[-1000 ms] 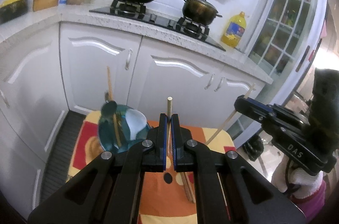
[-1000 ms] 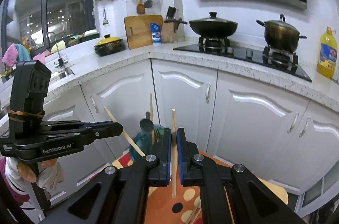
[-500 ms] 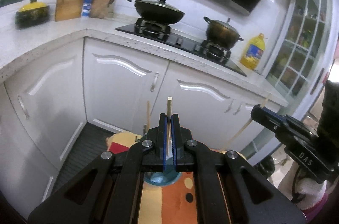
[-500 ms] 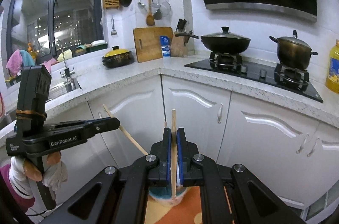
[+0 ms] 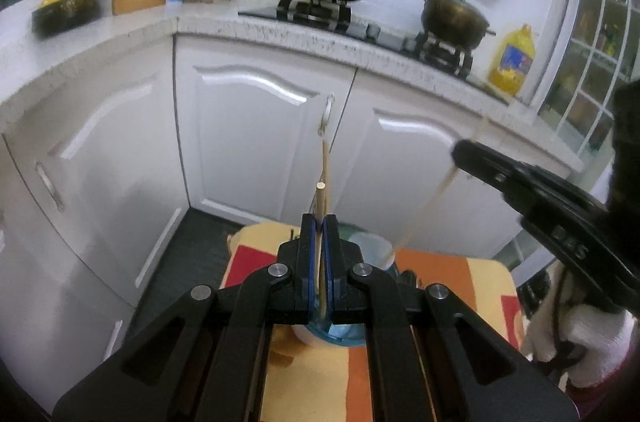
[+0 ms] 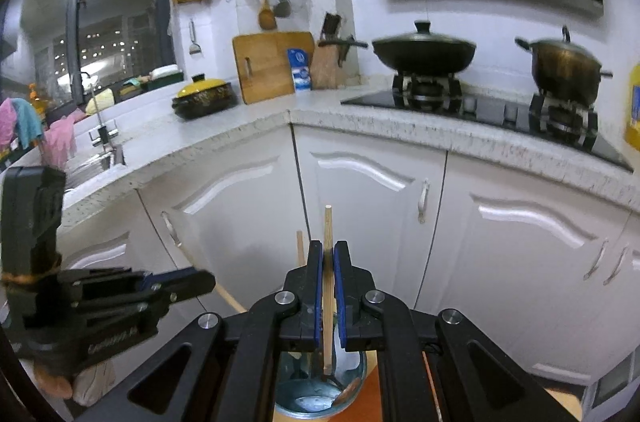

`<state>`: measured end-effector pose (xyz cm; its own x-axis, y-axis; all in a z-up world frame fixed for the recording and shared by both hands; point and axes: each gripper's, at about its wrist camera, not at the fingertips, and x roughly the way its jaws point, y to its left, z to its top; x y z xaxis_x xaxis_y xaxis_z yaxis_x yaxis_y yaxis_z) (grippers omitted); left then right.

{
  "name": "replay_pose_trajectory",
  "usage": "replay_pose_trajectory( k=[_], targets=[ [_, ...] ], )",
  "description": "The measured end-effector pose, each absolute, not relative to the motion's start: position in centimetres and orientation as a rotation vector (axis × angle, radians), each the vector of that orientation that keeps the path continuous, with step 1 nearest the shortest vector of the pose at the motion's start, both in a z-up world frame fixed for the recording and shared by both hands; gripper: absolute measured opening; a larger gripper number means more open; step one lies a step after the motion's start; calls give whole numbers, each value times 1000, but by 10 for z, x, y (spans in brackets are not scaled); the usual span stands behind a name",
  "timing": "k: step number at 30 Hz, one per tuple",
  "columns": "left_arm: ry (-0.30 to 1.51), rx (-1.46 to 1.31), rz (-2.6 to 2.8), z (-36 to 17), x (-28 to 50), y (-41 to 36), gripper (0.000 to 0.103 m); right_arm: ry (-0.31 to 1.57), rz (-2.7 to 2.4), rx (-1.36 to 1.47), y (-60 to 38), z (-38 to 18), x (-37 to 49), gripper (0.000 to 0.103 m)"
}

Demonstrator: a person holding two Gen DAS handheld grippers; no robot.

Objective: Organize utensils
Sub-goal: 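Open both tools to release the chopsticks into the holder, then move both tools back over the steel fork and wooden chopstick on the mat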

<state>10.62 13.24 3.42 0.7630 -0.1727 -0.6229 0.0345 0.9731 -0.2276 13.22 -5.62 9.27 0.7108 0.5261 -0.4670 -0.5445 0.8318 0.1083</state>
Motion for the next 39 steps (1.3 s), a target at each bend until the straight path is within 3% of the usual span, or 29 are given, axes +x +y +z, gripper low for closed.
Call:
replay_pose_trajectory(
  k=[17,21,24,26,28,31,39],
  targets=[
    [801,-232,-108,-10,127,121,2,703,622,24,-52,18,178,5],
    [820,-259,-101,-13,129,124,2,722,620,46,-62,17,179,26],
    [821,-264,-95,-13,127,125,3,725,616,53,-70,17,176,26],
    [824,-264,-97,-13,124,124,6,724,616,60,-73,18,174,26],
    [824,-260,-94,-12,121,124,23,721,612,58,-76,20,170,26],
    [816,-269,-91,-10,115,124,40,723,606,54,-80,20,162,26],
    [795,-252,-71,-1,98,116,43,712,597,77,-94,26,141,26]
  ],
)
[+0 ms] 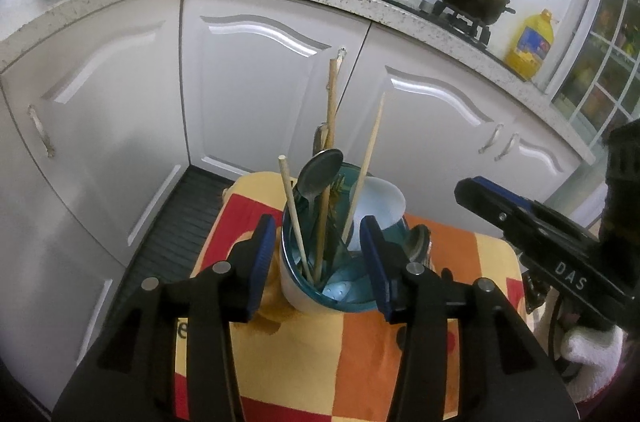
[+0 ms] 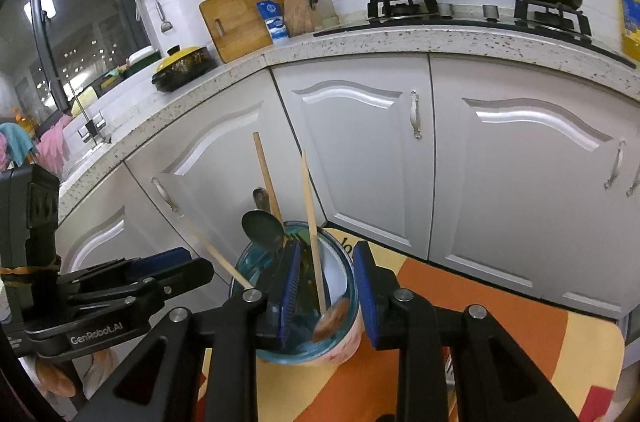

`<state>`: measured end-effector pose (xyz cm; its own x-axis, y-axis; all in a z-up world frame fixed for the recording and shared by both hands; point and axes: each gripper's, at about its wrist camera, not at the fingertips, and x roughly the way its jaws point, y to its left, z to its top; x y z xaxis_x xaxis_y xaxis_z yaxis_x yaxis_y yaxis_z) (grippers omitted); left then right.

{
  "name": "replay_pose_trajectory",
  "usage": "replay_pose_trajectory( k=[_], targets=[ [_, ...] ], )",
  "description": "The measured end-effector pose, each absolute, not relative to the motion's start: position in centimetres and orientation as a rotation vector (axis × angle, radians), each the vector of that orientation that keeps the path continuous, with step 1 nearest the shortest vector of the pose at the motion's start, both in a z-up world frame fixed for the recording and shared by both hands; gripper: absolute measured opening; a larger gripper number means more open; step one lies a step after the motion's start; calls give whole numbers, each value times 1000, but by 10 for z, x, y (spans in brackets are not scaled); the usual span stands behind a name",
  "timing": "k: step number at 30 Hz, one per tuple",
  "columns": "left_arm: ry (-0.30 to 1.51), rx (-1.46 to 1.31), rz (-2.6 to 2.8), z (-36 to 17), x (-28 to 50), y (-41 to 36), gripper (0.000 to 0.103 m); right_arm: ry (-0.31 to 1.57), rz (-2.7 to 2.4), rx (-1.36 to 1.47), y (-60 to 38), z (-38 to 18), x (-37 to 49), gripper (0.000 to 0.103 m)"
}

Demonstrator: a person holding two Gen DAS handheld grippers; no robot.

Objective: Organize utensils
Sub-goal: 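Move both tools back over the steel fork and wooden chopstick on the mat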

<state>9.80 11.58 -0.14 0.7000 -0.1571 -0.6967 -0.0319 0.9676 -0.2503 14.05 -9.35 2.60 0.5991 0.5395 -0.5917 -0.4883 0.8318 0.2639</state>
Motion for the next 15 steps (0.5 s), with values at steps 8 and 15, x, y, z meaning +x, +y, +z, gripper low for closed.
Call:
replay_pose_trajectory(
  k=[8,15],
  targets=[
    [749,-208,-73,12,80,98,44,701,569,55,-102,29,116,27],
    [712,-165,-94,24,62,76,49,684,536,58,-116,35,97,28]
  ],
)
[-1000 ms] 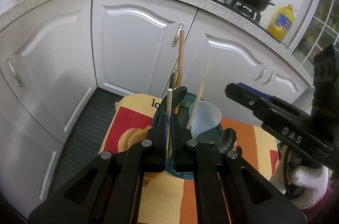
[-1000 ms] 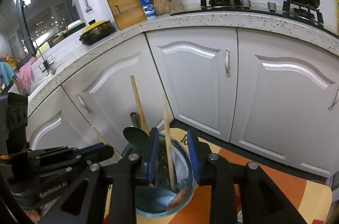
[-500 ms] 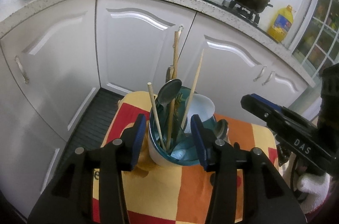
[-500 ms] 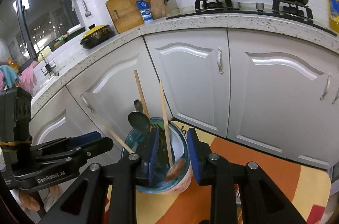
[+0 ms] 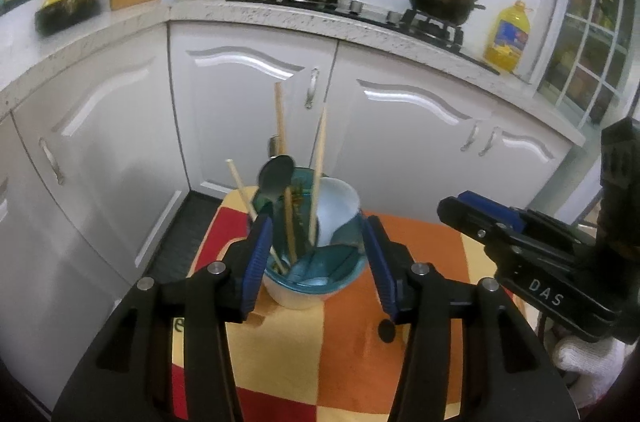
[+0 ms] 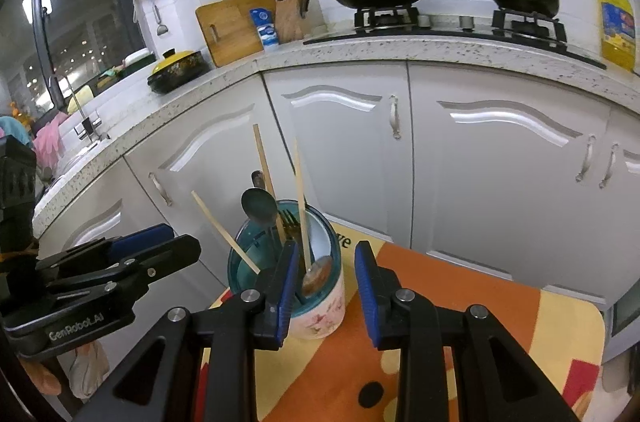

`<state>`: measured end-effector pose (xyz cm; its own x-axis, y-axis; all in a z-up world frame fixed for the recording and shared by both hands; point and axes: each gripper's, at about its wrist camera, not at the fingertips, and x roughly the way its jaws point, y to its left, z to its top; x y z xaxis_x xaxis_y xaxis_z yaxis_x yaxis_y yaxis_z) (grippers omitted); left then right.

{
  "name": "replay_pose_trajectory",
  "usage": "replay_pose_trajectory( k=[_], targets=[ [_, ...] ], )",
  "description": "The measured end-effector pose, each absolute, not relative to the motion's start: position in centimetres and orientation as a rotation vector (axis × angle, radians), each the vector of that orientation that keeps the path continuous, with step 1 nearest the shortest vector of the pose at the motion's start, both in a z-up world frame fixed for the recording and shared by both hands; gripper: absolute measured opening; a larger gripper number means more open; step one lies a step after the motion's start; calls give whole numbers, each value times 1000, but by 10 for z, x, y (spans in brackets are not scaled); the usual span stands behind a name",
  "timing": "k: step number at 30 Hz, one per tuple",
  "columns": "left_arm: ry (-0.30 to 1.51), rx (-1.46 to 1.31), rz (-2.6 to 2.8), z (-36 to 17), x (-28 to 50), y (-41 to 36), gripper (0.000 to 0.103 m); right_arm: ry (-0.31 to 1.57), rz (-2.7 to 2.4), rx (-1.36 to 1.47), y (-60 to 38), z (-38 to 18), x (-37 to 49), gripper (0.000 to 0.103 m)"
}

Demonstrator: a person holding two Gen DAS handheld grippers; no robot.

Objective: Organize utensils
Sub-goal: 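Move both tools back over the steel fork and wooden chopstick on the mat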

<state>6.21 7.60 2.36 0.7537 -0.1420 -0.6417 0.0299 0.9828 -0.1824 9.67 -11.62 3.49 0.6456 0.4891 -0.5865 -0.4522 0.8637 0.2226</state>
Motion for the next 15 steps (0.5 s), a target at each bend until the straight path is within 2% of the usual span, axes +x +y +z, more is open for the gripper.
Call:
replay_pose_trajectory(
  k=[15],
  targets=[
    [709,-110,-198,31,45,18,54,660,463,80,-164,44,64,30]
  ],
)
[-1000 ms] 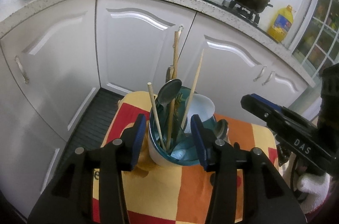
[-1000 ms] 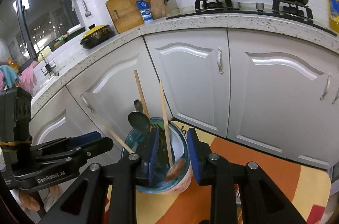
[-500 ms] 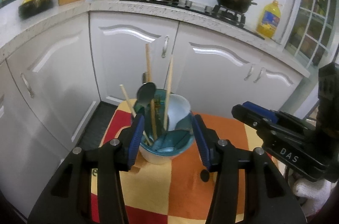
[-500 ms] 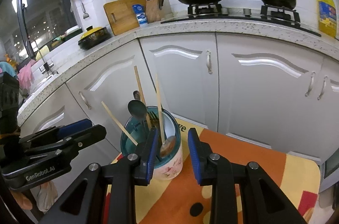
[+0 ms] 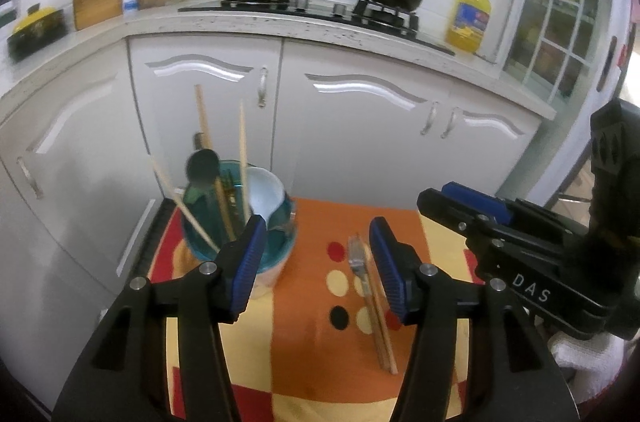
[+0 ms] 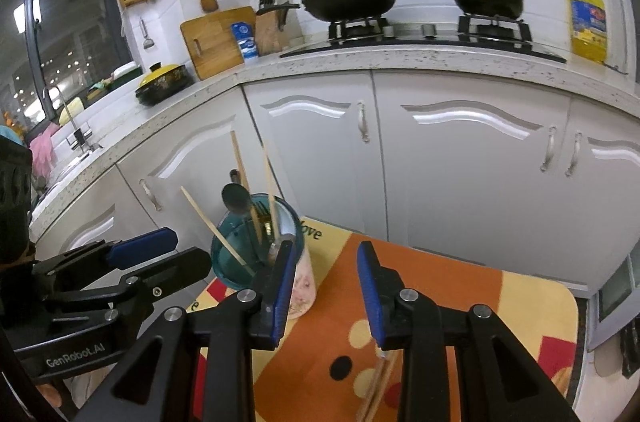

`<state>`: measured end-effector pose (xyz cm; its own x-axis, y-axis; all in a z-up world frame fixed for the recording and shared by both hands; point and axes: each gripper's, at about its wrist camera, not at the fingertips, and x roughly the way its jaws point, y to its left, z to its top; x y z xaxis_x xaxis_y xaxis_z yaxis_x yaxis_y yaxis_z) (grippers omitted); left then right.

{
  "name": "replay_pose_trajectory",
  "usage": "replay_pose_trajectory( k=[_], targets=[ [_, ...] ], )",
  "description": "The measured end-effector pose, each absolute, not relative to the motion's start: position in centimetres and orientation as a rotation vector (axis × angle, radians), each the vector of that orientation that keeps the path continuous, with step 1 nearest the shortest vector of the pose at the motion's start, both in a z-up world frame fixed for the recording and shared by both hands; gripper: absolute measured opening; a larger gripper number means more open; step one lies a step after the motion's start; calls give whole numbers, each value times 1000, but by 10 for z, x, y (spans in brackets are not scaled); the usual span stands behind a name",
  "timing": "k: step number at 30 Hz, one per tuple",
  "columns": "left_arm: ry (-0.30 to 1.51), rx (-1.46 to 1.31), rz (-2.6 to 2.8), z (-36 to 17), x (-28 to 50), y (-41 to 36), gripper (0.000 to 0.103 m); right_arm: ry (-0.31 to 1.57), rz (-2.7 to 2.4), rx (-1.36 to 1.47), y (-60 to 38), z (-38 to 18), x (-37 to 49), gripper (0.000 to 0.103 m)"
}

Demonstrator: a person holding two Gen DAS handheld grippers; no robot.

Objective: Organize utensils
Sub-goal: 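Move both tools back over the steel fork and wooden chopstick on the mat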

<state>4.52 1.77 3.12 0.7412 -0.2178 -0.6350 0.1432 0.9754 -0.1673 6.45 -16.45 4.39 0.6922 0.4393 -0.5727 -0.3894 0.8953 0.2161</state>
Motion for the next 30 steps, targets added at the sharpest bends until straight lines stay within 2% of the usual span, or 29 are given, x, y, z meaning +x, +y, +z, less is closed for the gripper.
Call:
replay_pose_trajectory(
  k=[8,17,22,30],
  targets=[
    [745,-117,-239,21,43,1,59,697,391,118,-202,23,62,34],
    [841,-94,-252,-17,43,-11,59,914,359,150,-215,-70,94,33],
    [882,-105,-252,-35,47,-9,59,996,364,123,-205,-114,111,24],
    [938,-111,-253,-56,56,-8,59,1067,364,50,-186,-147,134,13]
  ],
)
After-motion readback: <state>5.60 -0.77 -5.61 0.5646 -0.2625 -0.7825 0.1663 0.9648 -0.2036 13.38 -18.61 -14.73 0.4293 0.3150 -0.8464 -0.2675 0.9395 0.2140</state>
